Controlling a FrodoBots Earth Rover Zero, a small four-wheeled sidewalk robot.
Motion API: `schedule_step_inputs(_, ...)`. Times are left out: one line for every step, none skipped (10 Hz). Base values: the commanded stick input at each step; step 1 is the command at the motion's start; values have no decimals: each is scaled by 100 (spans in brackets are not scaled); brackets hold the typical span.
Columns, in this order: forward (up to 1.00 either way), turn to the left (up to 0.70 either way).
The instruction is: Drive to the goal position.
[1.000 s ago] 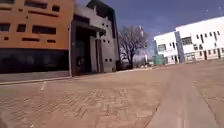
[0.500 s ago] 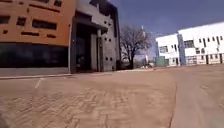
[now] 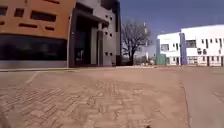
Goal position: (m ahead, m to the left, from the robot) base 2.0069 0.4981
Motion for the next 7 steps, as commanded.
schedule_step_inputs(70, 0)
schedule_step_inputs(70, 0)
schedule_step_inputs(70, 0)
schedule_step_inputs(70, 0)
schedule_step_inputs(70, 0)
schedule_step_inputs(70, 0)
schedule_step_inputs(70, 0)
